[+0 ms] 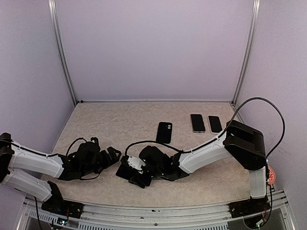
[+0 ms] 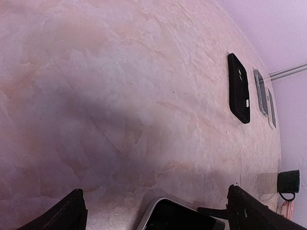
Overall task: Put the phone into the phone case
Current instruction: Pick up the phone at the center of the board, then pass from the right arm to the left
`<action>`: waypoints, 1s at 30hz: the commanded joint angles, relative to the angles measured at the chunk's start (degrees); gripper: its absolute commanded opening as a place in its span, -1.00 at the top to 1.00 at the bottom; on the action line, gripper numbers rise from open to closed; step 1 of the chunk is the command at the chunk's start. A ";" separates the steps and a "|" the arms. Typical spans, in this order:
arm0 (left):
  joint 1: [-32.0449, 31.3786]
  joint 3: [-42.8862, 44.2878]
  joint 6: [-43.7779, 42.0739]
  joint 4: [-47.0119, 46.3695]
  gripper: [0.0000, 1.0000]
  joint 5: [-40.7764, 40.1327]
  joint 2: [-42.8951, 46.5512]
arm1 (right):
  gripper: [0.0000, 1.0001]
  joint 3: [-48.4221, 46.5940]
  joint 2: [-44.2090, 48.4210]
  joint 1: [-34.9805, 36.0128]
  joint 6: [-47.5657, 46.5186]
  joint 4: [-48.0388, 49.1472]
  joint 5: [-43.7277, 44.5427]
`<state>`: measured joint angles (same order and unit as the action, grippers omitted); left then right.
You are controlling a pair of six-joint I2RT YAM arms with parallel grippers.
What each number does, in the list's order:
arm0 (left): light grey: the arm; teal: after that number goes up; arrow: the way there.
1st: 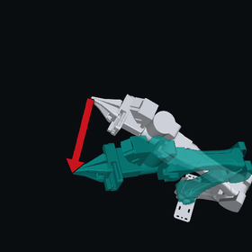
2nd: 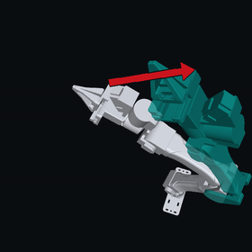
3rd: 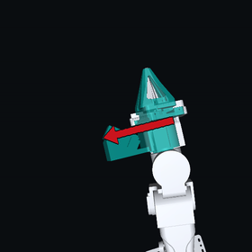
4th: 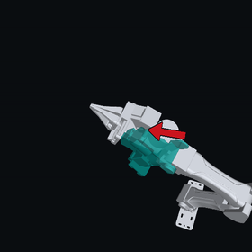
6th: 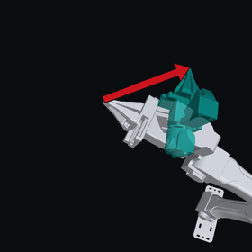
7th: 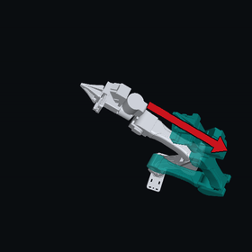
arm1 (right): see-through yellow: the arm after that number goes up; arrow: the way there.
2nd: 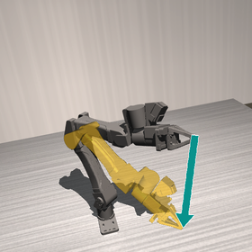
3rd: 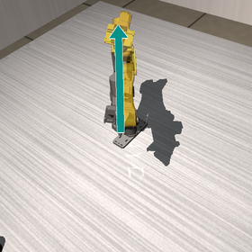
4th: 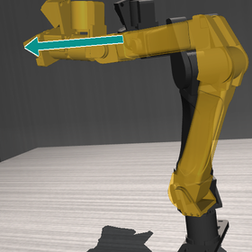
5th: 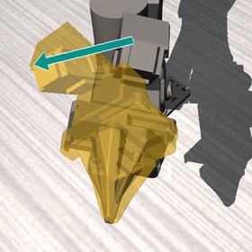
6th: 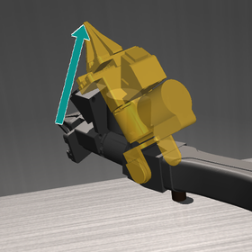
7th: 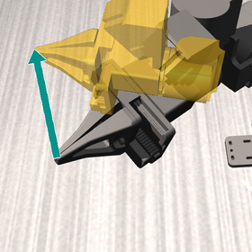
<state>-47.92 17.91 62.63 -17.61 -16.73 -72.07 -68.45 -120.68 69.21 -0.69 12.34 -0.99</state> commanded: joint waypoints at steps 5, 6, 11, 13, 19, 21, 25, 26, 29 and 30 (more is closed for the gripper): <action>0.38 -0.95 0.07 -2.15 -0.98 0.54 -0.78 | 0.00 4.24 5.76 -2.17 -2.17 -0.15 -5.20; 0.37 -0.95 0.05 -2.23 -0.98 0.67 -0.85 | 0.00 4.34 6.20 -2.15 -2.54 -0.27 -4.89; 0.42 -0.78 -0.51 -2.97 -0.98 1.62 -1.90 | -0.02 5.11 8.46 -2.32 -4.10 -0.43 -3.48; 0.37 -0.77 -0.92 -3.42 -0.98 2.21 -2.51 | -0.02 5.82 9.37 -2.48 -4.55 -0.12 -3.03; 0.62 -0.69 -2.50 -5.72 -0.98 5.61 -3.89 | -0.02 8.30 12.45 -3.11 -5.15 1.06 -1.62; 0.85 -0.69 -2.95 -7.11 -0.98 7.16 -4.74 | -0.03 9.63 13.45 -3.18 -5.28 1.82 -1.30; 1.12 -0.69 -4.10 -11.72 -0.98 11.35 -6.77 | -0.02 11.69 15.52 -3.25 -5.59 3.51 -1.21; 1.17 -0.69 -4.32 -13.73 -0.98 12.56 -7.47 | -0.02 12.25 15.88 -3.26 -5.70 3.84 -1.16; 1.16 -0.64 -4.83 -18.44 -0.97 16.26 -9.82 | -0.03 13.37 16.87 -3.29 -6.02 4.49 -0.82; 1.16 -0.61 -4.95 -19.75 -0.96 17.94 -10.87 | -0.03 13.63 17.26 -3.29 -6.15 4.66 -0.65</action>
<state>-47.18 17.61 59.64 -29.12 -5.67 -80.12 -55.83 -106.89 66.28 -5.82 12.40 -2.59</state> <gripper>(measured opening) 0.987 0.739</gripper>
